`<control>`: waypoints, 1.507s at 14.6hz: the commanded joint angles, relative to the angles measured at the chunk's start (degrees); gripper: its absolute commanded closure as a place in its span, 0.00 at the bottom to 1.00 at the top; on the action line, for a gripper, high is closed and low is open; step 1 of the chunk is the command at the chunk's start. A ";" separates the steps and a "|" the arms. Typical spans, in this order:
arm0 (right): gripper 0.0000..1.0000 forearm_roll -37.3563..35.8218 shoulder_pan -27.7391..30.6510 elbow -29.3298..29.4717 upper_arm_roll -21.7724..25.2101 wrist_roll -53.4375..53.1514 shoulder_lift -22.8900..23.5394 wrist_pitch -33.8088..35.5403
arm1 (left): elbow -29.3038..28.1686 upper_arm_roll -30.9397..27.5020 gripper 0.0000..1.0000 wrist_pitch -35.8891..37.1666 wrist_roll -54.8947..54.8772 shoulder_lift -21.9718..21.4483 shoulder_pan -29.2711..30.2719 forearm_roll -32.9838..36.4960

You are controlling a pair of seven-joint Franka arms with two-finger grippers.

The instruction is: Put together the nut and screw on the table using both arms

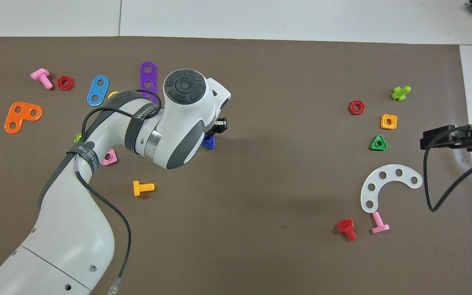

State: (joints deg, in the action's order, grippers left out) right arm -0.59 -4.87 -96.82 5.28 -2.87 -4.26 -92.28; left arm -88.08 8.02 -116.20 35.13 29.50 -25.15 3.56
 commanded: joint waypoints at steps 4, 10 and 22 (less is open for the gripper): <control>0.00 -0.29 0.30 -0.83 -0.27 -0.56 -0.48 -0.98 | -2.44 -0.81 0.71 -0.86 -0.06 -0.50 -0.78 -1.01; 0.00 -0.29 0.30 -1.09 -0.27 -0.47 -0.48 -1.15 | -2.71 -0.81 0.71 -3.77 -0.06 -0.15 -0.69 -2.84; 0.00 -0.20 0.30 -1.53 -0.27 0.14 -0.57 -1.85 | -4.73 -0.90 0.71 -3.50 -0.15 -0.59 -0.25 -3.91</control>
State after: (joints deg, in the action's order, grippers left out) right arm -0.59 -4.87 -97.31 5.28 -2.87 -4.25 -92.68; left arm -90.82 7.69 -118.26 35.13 29.58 -25.14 0.75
